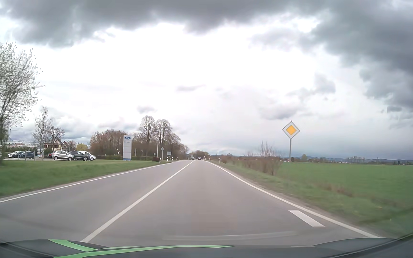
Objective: Follow the waypoints while adhering to traffic rules and regulations
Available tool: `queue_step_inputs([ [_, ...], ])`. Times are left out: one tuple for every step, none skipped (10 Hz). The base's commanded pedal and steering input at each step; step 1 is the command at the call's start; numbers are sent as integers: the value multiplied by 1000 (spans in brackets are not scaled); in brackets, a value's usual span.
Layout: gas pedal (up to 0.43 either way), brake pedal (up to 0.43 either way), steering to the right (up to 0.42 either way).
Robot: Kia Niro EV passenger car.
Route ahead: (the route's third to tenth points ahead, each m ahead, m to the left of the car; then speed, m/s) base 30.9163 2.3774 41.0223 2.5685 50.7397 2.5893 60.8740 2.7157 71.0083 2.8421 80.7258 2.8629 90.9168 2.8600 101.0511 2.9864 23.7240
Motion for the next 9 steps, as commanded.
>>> queue_step_inputs([
  [311, 0, 0],
  [299, 0, -1],
  [299, 0, -1],
  [299, 0, -1],
  [299, 0, -1],
  [299, 0, -2],
  [299, 0, -2],
  [299, 0, -2],
  [299, 0, -2],
])
